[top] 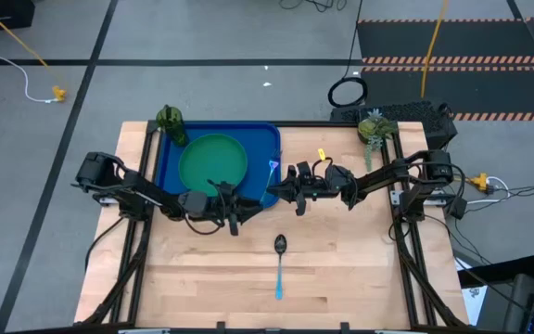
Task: Pick and place plate/cup/fork/spoon on tray
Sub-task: Put the iridescent fork on the blue tray
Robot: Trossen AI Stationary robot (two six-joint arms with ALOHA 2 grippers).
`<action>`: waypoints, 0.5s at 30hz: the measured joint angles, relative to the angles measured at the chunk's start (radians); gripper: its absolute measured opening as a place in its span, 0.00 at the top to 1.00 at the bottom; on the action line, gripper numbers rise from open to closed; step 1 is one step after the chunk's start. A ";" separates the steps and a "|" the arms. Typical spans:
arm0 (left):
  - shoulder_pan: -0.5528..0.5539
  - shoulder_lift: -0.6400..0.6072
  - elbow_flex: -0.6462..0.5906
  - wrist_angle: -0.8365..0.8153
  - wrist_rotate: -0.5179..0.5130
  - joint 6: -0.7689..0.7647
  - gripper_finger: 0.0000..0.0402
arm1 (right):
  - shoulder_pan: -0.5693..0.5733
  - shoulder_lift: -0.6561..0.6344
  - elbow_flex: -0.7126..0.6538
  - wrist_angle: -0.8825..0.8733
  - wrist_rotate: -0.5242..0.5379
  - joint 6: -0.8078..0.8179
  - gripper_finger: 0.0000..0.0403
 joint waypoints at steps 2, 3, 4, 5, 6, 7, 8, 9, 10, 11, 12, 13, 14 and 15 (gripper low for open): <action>0.000 0.000 0.000 0.000 0.001 0.000 0.70 | 0.000 0.000 0.000 0.000 0.000 0.000 1.00; 0.000 0.000 0.000 0.000 0.001 0.000 0.72 | 0.000 0.000 0.000 -0.001 0.000 0.000 1.00; 0.000 0.000 0.000 0.000 0.001 0.000 0.75 | 0.000 0.000 0.000 -0.003 0.000 0.000 1.00; 0.000 0.000 0.000 -0.001 0.002 0.000 0.77 | 0.000 0.000 0.000 -0.005 0.000 -0.001 1.00; 0.000 0.000 0.000 -0.002 0.002 0.002 0.79 | 0.000 0.000 0.000 -0.006 0.000 -0.002 1.00; 0.000 0.000 0.000 -0.003 0.002 0.006 0.81 | 0.000 0.000 0.000 -0.006 0.000 -0.002 1.00; 0.000 0.000 0.000 -0.003 0.002 0.010 0.83 | 0.000 0.000 0.000 -0.006 0.000 -0.003 1.00; 0.000 0.000 0.000 -0.003 0.002 0.015 0.85 | 0.000 0.000 0.000 -0.006 0.000 -0.006 1.00; 0.000 0.000 0.000 -0.003 0.002 0.018 0.88 | 0.000 0.000 0.000 -0.006 0.000 -0.012 1.00; 0.000 0.000 0.000 -0.005 0.002 0.020 0.90 | 0.000 0.000 0.000 -0.007 0.000 -0.016 1.00; 0.000 0.000 0.000 -0.006 0.001 0.022 0.93 | 0.000 0.000 0.000 -0.009 0.000 -0.019 1.00; 0.000 0.000 0.000 -0.007 -0.001 0.024 0.96 | 0.000 0.000 0.000 -0.009 -0.001 -0.024 1.00; 0.001 0.000 0.000 -0.008 -0.002 0.026 0.97 | 0.000 0.000 0.000 -0.008 -0.003 -0.030 1.00; 0.001 0.000 0.000 -0.008 -0.002 0.026 0.98 | 0.000 0.000 0.000 -0.008 -0.003 -0.033 1.00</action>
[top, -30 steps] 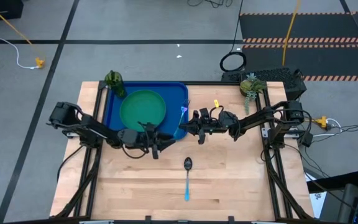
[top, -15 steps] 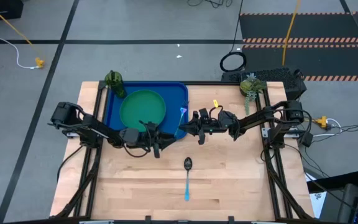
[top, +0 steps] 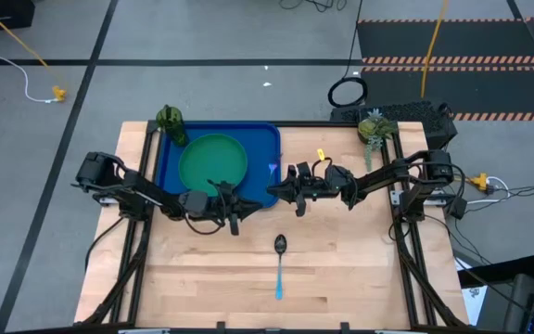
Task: Pick and place plate/cup/fork/spoon on tray
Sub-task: Put the iridescent fork on the blue tray
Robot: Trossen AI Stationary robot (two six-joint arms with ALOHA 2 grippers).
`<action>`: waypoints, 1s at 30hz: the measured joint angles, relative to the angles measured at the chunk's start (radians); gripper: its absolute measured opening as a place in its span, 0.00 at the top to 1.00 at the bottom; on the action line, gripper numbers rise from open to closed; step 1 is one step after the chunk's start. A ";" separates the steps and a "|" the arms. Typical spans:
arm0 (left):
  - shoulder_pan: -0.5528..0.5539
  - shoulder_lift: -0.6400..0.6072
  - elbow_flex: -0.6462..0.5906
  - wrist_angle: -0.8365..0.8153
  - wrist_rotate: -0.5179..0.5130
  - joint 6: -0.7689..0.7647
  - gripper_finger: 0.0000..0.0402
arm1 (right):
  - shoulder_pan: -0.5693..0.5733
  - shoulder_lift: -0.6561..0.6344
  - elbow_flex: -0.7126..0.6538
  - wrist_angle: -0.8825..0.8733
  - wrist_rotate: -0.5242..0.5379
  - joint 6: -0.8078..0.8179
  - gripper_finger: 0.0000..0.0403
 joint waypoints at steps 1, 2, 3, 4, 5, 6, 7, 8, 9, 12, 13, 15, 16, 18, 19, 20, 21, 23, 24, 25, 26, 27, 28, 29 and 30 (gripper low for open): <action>0.000 0.000 0.000 0.000 0.000 0.000 0.97 | 0.000 0.000 0.000 0.000 0.000 -0.003 1.00; 0.000 0.000 0.000 0.000 0.000 0.001 0.97 | 0.000 0.000 0.000 0.000 0.000 -0.010 1.00; 0.001 0.000 0.000 0.000 0.000 0.003 0.96 | 0.000 0.000 0.000 0.000 0.000 -0.013 0.99; 0.001 0.000 0.000 0.001 0.000 0.004 0.96 | 0.000 0.000 0.000 0.000 0.000 -0.014 0.98; 0.001 0.000 0.000 0.001 0.000 0.004 0.96 | 0.000 0.000 0.000 -0.001 0.000 -0.014 0.97; 0.001 0.000 0.000 0.001 0.001 0.005 0.97 | 0.000 0.000 0.000 -0.001 0.000 -0.015 0.96; 0.001 0.000 0.000 0.001 0.001 0.005 0.98 | 0.000 0.000 0.000 -0.001 0.000 -0.017 0.94; 0.001 0.000 0.000 0.001 0.001 0.005 0.98 | 0.000 -0.003 0.000 -0.005 0.000 -0.018 0.92; 0.001 0.000 0.000 0.002 0.000 0.006 0.98 | -0.001 -0.007 0.000 -0.014 -0.006 -0.019 0.90; 0.008 0.000 0.000 0.006 0.001 -0.001 0.97 | -0.007 -0.028 0.000 -0.077 -0.029 -0.038 0.84; 0.011 0.000 0.000 0.006 0.002 -0.003 0.96 | -0.009 -0.042 0.000 -0.122 -0.038 -0.051 0.82; 0.017 0.000 0.000 0.000 0.001 -0.016 0.97 | -0.013 -0.072 0.000 -0.219 -0.046 -0.083 0.79; 0.018 0.000 0.000 -0.010 0.000 -0.028 0.98 | -0.013 -0.090 0.000 -0.278 -0.045 -0.101 0.78; 0.019 0.000 0.000 -0.032 -0.009 -0.047 0.98 | -0.013 -0.126 0.000 -0.393 -0.031 -0.146 0.75; 0.019 0.000 0.000 -0.038 -0.015 -0.061 0.98 | -0.013 -0.147 0.000 -0.442 -0.015 -0.169 0.74; 0.019 0.000 0.000 -0.041 -0.022 -0.076 0.98 | -0.014 -0.169 0.000 -0.492 0.004 -0.199 0.73; 0.019 0.000 0.000 -0.046 -0.024 -0.092 0.97 | -0.018 -0.192 0.000 -0.537 0.018 -0.233 0.73; 0.018 0.000 0.000 -0.059 -0.031 -0.122 0.97 | -0.029 -0.242 -0.001 -0.618 0.043 -0.308 0.72; 0.018 0.000 -0.001 -0.064 -0.043 -0.136 0.97 | -0.035 -0.269 -0.001 -0.656 0.052 -0.348 0.72; 0.015 0.000 -0.001 -0.071 -0.059 -0.149 0.97 | -0.042 -0.300 -0.001 -0.697 0.061 -0.389 0.72; 0.015 0.000 -0.001 -0.078 -0.075 -0.159 0.98 | -0.047 -0.334 -0.001 -0.743 0.061 -0.433 0.72; 0.013 0.000 -0.001 -0.087 -0.090 -0.170 0.98 | -0.049 -0.367 -0.001 -0.786 0.061 -0.479 0.72; 0.011 0.000 -0.001 -0.095 -0.108 -0.183 0.99 | -0.050 -0.403 0.000 -0.836 0.061 -0.525 0.72; 0.011 0.000 -0.001 -0.106 -0.124 -0.201 0.98 | -0.051 -0.439 -0.001 -0.894 0.061 -0.564 0.72; 0.011 0.000 -0.001 -0.122 -0.139 -0.222 0.98 | -0.051 -0.473 0.000 -0.948 0.061 -0.601 0.72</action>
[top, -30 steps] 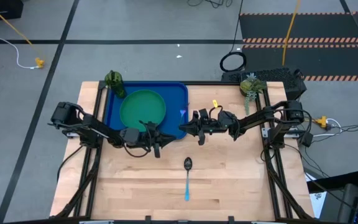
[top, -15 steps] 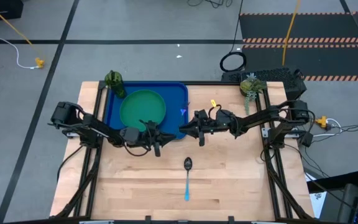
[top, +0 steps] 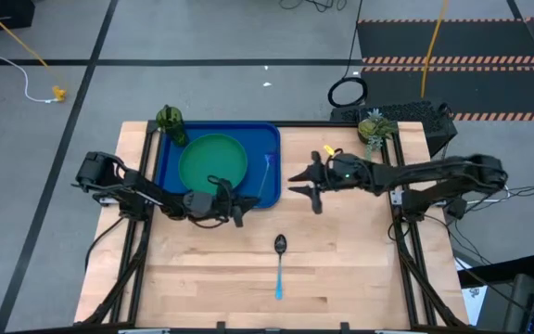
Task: Pick and place plate/cup/fork/spoon on tray
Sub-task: Put the iridescent fork on the blue tray
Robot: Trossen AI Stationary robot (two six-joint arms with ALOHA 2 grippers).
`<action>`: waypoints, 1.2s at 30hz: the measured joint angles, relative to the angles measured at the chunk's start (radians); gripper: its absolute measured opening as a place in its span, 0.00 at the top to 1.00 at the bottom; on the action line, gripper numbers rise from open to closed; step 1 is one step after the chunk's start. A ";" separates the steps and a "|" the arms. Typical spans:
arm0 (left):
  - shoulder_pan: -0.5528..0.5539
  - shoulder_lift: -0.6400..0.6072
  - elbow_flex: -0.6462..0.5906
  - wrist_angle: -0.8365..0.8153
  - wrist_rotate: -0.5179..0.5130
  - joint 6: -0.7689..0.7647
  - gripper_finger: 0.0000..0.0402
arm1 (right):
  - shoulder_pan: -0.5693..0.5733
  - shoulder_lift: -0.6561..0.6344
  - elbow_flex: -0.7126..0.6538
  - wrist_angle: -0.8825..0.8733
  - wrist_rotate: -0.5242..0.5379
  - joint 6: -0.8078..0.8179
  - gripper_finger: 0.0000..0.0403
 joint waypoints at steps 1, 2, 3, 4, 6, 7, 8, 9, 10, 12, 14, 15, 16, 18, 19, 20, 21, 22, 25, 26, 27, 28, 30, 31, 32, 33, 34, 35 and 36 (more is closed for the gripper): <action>0.000 0.000 0.000 -0.021 -0.016 -0.021 0.97 | 0.000 -0.035 0.000 -0.050 0.000 -0.031 0.72; 0.000 0.000 0.000 -0.046 -0.034 -0.046 0.97 | 0.000 -0.067 0.000 -0.096 0.000 -0.057 0.72; 0.000 0.000 0.000 -0.067 -0.054 -0.075 0.97 | 0.000 -0.100 0.000 -0.133 0.000 -0.078 0.72; -0.001 0.000 0.000 -0.085 -0.074 -0.109 0.97 | 0.000 -0.131 0.000 -0.164 0.000 -0.094 0.72; -0.007 0.000 0.000 -0.110 -0.109 -0.185 0.98 | 0.000 -0.183 0.000 -0.209 0.000 -0.114 0.72; -0.010 0.000 0.000 -0.122 -0.123 -0.223 0.99 | 0.000 -0.208 0.000 -0.227 0.000 -0.119 0.72; -0.012 0.000 0.000 -0.137 -0.127 -0.264 0.99 | 0.000 -0.228 0.000 -0.242 0.000 -0.124 0.72; -0.013 0.000 0.000 -0.155 -0.127 -0.307 0.98 | 0.000 -0.248 0.000 -0.254 0.000 -0.130 0.72; -0.013 0.000 0.000 -0.176 -0.127 -0.345 0.98 | 0.000 -0.267 -0.001 -0.266 0.000 -0.137 0.72; -0.013 0.000 -0.001 -0.203 -0.128 -0.412 0.98 | 0.000 -0.301 -0.014 -0.268 0.000 -0.152 0.72; -0.012 0.000 0.000 -0.214 -0.128 -0.467 0.98 | 0.000 -0.333 -0.040 -0.270 0.000 -0.170 0.72; -0.012 0.000 0.000 -0.225 -0.127 -0.490 0.99 | 0.000 -0.347 -0.053 -0.269 0.000 -0.176 0.72; -0.012 0.000 -0.001 -0.235 -0.126 -0.513 0.99 | 0.000 -0.362 -0.067 -0.266 0.000 -0.178 0.72; -0.009 0.000 0.000 -0.237 -0.124 -0.556 0.99 | 0.000 -0.391 -0.101 -0.239 0.000 -0.181 0.72; -0.007 0.000 0.000 -0.232 -0.123 -0.577 0.98 | 0.000 -0.406 -0.119 -0.222 0.000 -0.181 0.72; -0.006 0.000 0.001 -0.233 -0.120 -0.600 0.98 | 0.000 -0.421 -0.134 -0.203 0.000 -0.181 0.72; -0.006 0.000 0.006 -0.238 -0.115 -0.621 0.98 | 0.000 -0.435 -0.147 -0.179 0.000 -0.180 0.72; -0.006 0.000 0.014 -0.247 -0.112 -0.646 0.98 | 0.000 -0.448 -0.159 -0.157 0.000 -0.177 0.72; -0.006 0.000 0.048 -0.291 -0.086 -0.721 0.99 | 0.000 -0.485 -0.186 -0.117 -0.002 -0.160 0.72; -0.002 0.000 0.059 -0.303 -0.076 -0.743 0.99 | 0.001 -0.495 -0.192 -0.109 -0.005 -0.149 0.72; 0.007 0.000 0.071 -0.319 -0.059 -0.757 0.99 | 0.000 -0.503 -0.198 -0.103 -0.015 -0.135 0.72; 0.022 0.000 0.086 -0.343 -0.034 -0.763 0.98 | 0.000 -0.509 -0.206 -0.096 -0.031 -0.120 0.72; 0.052 0.000 0.111 -0.413 0.010 -0.775 0.98 | 0.000 -0.513 -0.230 -0.066 -0.062 -0.092 0.72; 0.065 0.000 0.120 -0.448 0.024 -0.775 0.99 | 0.000 -0.513 -0.247 -0.045 -0.082 -0.083 0.72; 0.077 0.000 0.126 -0.482 0.034 -0.776 0.99 | 0.001 -0.513 -0.265 -0.019 -0.092 -0.075 0.72; 0.089 0.000 0.128 -0.507 0.037 -0.779 0.99 | 0.001 -0.513 -0.283 0.008 -0.106 -0.069 0.72; 0.098 0.000 0.129 -0.523 0.038 -0.784 0.99 | 0.001 -0.513 -0.302 0.042 -0.110 -0.066 0.72; 0.107 0.000 0.129 -0.542 0.039 -0.793 0.99 | 0.001 -0.514 -0.321 0.072 -0.110 -0.065 0.72; 0.112 0.000 0.129 -0.563 0.039 -0.810 0.99 | 0.001 -0.514 -0.338 0.095 -0.110 -0.065 0.72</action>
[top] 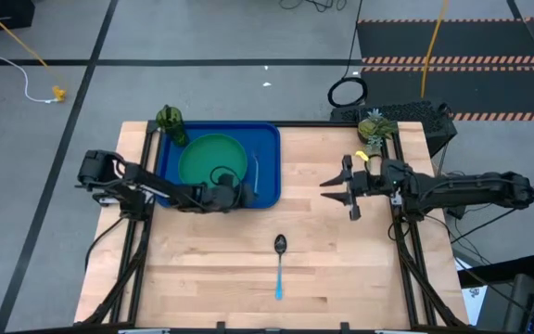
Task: Pick and place plate/cup/fork/spoon on tray
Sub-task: Put the iridescent fork on the blue tray
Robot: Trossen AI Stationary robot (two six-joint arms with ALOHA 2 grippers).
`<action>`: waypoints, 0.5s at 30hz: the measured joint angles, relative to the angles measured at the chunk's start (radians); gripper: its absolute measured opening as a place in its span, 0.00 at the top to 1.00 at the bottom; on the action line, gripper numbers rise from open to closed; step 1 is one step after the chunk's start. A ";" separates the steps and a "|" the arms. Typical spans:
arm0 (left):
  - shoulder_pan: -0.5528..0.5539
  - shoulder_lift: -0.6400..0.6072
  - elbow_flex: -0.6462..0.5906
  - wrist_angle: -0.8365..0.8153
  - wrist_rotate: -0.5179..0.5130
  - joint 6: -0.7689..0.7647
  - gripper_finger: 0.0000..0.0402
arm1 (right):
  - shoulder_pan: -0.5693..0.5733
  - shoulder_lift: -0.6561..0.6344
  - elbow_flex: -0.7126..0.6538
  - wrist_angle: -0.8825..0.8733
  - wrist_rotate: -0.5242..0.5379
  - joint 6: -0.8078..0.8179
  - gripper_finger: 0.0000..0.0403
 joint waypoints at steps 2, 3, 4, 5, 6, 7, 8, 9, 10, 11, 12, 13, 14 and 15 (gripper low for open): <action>0.005 0.000 0.000 -0.043 0.013 -0.049 0.99 | 0.000 0.000 -0.026 0.033 -0.010 -0.010 0.72; 0.007 0.000 0.000 -0.057 0.037 -0.072 0.99 | 0.000 0.000 -0.036 0.045 -0.027 -0.023 0.72; 0.009 0.000 0.000 -0.062 0.055 -0.088 0.99 | 0.000 0.000 -0.044 0.057 -0.044 -0.038 0.72; 0.012 0.000 0.000 -0.066 0.068 -0.103 0.99 | 0.000 0.000 -0.050 0.070 -0.054 -0.055 0.72; 0.018 0.000 0.000 -0.063 0.072 -0.113 0.99 | 0.000 0.000 -0.056 0.083 -0.057 -0.067 0.72; 0.026 0.000 0.000 -0.060 0.072 -0.124 0.99 | 0.000 0.000 -0.058 0.092 -0.058 -0.077 0.72; 0.034 0.000 0.000 -0.060 0.072 -0.130 0.99 | 0.000 0.000 -0.059 0.100 -0.057 -0.087 0.72; 0.043 0.000 0.000 -0.060 0.074 -0.132 0.98 | 0.000 0.000 -0.059 0.111 -0.057 -0.100 0.72; 0.052 0.000 0.000 -0.060 0.084 -0.134 0.98 | 0.000 0.000 -0.059 0.122 -0.057 -0.113 0.72; 0.061 0.000 0.000 -0.060 0.093 -0.135 0.98 | 0.000 0.000 -0.059 0.134 -0.057 -0.128 0.72; 0.070 0.000 0.000 -0.060 0.097 -0.133 0.98 | 0.000 0.000 -0.059 0.147 -0.057 -0.143 0.72; 0.077 0.000 0.000 -0.060 0.101 -0.132 0.99 | 0.000 0.000 -0.059 0.159 -0.057 -0.160 0.72; 0.084 0.000 0.000 -0.060 0.104 -0.132 0.99 | 0.000 0.000 -0.059 0.173 -0.057 -0.174 0.72; 0.091 0.000 0.000 -0.060 0.110 -0.132 0.99 | 0.000 0.000 -0.059 0.186 -0.057 -0.187 0.72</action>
